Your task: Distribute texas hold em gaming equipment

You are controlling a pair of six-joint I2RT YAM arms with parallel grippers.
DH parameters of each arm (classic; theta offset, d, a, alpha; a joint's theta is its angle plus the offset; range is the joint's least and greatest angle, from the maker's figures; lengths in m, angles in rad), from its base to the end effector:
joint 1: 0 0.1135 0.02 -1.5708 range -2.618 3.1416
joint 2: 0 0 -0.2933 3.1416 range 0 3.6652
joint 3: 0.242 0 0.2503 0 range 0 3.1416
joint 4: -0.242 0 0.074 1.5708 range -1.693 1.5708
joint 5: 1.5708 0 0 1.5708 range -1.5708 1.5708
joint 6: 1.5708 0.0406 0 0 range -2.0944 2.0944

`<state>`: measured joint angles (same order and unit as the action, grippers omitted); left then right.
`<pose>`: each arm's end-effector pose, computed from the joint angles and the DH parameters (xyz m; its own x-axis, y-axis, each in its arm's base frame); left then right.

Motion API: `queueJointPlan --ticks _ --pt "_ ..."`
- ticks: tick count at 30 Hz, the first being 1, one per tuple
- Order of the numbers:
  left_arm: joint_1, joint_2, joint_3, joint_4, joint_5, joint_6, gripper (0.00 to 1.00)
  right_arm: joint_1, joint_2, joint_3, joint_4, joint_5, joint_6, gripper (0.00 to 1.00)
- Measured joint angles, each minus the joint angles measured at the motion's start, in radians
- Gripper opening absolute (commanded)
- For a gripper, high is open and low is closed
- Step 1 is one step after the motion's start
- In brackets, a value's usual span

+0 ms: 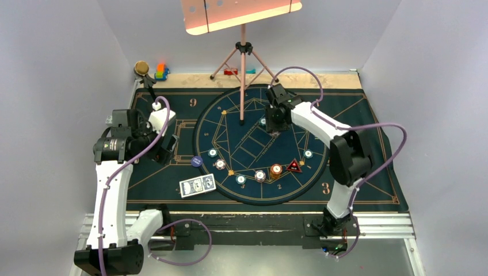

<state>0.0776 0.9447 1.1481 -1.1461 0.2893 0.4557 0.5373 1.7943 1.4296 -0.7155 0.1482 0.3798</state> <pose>0.1408 -0.0007 0.3676 -0.6835 0.3699 -0.6292 0.4384 0.8973 0.0513 0.3357 0.1930 0.2682 -0.8693 -0.0911 -0.4859 -0.1337 0.9896 0.0537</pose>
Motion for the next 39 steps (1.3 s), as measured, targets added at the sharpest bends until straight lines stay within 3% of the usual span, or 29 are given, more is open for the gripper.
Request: queueJointPlan --ticks 10,18,21,28,31,39 --pt "0.000 0.001 0.000 0.000 0.000 0.000 1.00 -0.072 0.271 0.167 0.033 0.015 0.010 0.21" --pt "0.000 0.000 0.000 0.001 -0.001 0.000 1.00 -0.098 0.314 0.188 0.047 0.019 0.014 0.22" --pt "0.000 0.000 -0.001 0.001 -0.001 0.000 1.00 -0.108 0.314 0.188 0.051 0.023 0.013 0.32" --pt "0.000 -0.002 -0.001 0.001 -0.002 0.000 1.00 -0.115 0.314 0.188 0.060 0.017 0.011 0.69" --pt "0.000 -0.003 -0.001 0.000 -0.002 0.000 1.00 -0.115 0.314 0.188 0.060 0.017 0.008 0.75" --pt "0.000 -0.008 -0.001 0.000 -0.001 0.000 1.00 -0.109 0.286 0.188 0.043 0.019 0.008 0.76"
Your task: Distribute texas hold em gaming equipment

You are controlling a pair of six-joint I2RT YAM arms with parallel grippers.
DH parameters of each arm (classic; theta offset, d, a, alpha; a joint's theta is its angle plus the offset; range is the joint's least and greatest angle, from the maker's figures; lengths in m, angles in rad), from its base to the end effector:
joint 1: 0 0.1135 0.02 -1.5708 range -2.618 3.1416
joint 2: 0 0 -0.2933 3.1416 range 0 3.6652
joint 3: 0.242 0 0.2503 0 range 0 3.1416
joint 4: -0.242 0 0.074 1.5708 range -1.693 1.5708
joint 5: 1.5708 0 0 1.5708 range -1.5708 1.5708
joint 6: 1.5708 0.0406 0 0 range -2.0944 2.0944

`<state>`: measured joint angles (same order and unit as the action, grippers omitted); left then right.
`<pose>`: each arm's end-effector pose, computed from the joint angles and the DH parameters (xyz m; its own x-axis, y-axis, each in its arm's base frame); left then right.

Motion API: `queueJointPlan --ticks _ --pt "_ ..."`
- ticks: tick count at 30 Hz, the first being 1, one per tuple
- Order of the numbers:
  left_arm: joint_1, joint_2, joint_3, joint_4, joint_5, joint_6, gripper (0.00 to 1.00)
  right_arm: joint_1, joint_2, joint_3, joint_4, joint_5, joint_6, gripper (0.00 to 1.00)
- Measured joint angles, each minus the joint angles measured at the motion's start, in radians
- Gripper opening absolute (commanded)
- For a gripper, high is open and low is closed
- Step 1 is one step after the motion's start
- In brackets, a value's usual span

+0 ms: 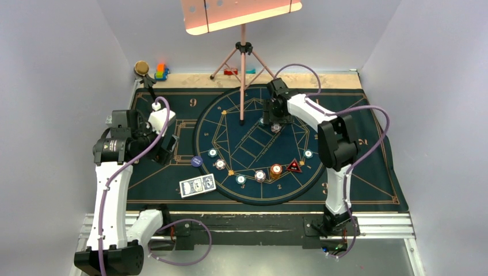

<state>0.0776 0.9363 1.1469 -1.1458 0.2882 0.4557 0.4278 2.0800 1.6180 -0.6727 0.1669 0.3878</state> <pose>0.1388 -0.0008 0.3683 -0.6791 0.3704 -0.6337 0.4374 0.8975 0.0559 0.4172 0.1828 0.2116 -0.8940 0.0022 -0.4480 -0.0077 0.9998 0.0203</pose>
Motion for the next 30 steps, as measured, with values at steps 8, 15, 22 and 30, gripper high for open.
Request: queueJointPlan --ticks 8,15,22,30 --pt "0.000 -0.002 0.000 -0.001 0.000 0.000 1.00 0.141 -0.302 -0.064 -0.006 0.025 -0.006 0.84" --pt "0.000 -0.003 0.000 -0.001 0.000 0.000 1.00 0.359 -0.413 -0.203 -0.012 -0.024 -0.057 0.90" --pt "0.000 -0.006 0.000 -0.001 0.000 0.000 1.00 0.488 -0.352 -0.325 -0.061 -0.035 -0.074 0.93" --pt "0.000 -0.014 0.000 -0.002 -0.001 0.000 1.00 0.505 -0.336 -0.393 -0.075 -0.028 -0.075 0.90"
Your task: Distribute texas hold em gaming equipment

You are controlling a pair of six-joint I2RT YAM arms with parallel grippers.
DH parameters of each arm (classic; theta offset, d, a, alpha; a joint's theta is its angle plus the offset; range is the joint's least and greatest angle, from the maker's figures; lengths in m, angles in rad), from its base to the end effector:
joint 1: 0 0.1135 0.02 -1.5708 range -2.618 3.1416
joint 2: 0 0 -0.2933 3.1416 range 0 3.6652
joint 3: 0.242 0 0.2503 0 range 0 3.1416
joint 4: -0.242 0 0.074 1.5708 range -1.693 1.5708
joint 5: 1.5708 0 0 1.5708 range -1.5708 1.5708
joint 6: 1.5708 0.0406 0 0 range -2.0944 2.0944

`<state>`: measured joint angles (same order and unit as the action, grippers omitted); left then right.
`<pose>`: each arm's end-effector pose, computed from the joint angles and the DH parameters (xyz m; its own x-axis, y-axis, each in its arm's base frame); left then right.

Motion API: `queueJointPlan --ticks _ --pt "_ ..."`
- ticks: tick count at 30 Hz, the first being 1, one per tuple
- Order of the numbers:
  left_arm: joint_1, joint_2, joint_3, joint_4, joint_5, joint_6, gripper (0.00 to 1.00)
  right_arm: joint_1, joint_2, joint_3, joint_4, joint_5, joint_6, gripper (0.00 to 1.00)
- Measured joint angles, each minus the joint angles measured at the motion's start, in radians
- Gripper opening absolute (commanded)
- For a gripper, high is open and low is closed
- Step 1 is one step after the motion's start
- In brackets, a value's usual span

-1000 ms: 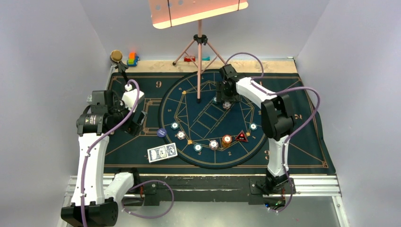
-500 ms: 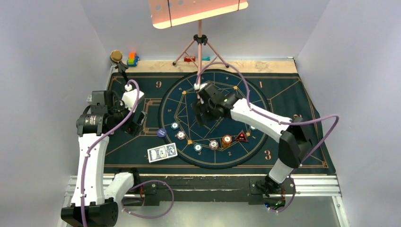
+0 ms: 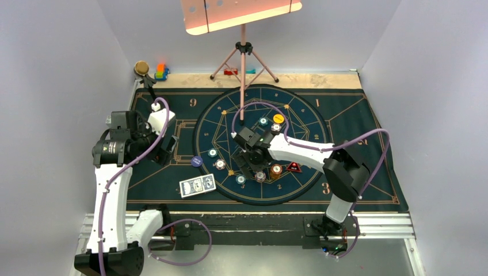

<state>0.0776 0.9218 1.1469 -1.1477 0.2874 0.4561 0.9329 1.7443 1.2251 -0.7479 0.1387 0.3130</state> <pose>0.1349 -0.0011 0.3699 -0.6711 0.3715 -0.6416 0.4365 0.8975 0.0631 0.2103 0.2742 0.2249 -0.7781 -0.5375 -0.3251 -0.5586 0.8288 -0.0334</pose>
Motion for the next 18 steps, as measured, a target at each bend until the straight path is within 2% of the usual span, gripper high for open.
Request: queueJointPlan --ticks 18 --pt "0.000 0.000 0.000 -0.003 -0.001 0.000 1.00 0.003 0.063 -0.024 0.006 -0.026 -0.032 0.70"
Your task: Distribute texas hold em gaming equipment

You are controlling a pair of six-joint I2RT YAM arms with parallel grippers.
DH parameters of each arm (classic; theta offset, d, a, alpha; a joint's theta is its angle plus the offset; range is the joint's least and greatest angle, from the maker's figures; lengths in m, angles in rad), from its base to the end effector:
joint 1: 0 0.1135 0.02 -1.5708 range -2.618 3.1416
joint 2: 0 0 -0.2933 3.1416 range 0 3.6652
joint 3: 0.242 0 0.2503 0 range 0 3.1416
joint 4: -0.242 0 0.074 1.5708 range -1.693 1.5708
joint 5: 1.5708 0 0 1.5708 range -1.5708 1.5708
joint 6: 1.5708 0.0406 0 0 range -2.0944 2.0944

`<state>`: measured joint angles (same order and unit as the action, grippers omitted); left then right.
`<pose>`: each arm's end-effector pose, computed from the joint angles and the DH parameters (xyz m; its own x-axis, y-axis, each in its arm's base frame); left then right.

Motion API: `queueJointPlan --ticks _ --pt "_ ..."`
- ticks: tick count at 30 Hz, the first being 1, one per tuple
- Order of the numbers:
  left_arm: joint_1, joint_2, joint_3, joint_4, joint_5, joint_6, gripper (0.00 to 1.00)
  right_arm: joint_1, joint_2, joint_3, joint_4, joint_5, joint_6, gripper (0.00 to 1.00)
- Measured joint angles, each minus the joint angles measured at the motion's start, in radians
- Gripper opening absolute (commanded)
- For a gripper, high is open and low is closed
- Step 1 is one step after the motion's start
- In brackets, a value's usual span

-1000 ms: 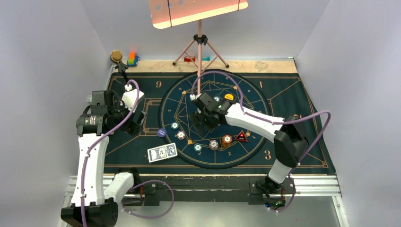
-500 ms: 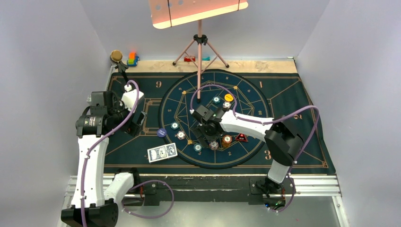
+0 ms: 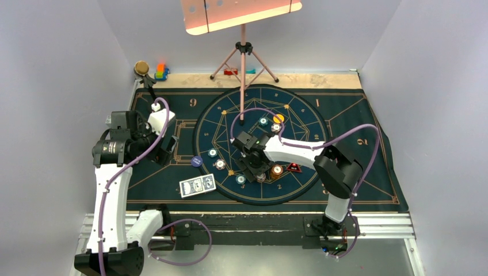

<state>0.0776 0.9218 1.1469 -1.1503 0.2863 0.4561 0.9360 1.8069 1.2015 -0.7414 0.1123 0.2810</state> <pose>0.1347 -0.0010 0.3697 -0.6731 0.3715 -0.6395 0.4361 0.8977 0.0625 0.2100 0.2775 0.1982 -0.7733 -0.5853 -0.2437 -0.5942 0.8031 -0.0434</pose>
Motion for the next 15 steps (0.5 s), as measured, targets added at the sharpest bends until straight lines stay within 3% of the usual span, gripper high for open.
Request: queueJointPlan --ticks 15 --pt "0.000 0.002 0.000 -0.012 -0.011 0.001 1.00 0.000 0.005 -0.004 0.000 -0.007 -0.006 0.44"
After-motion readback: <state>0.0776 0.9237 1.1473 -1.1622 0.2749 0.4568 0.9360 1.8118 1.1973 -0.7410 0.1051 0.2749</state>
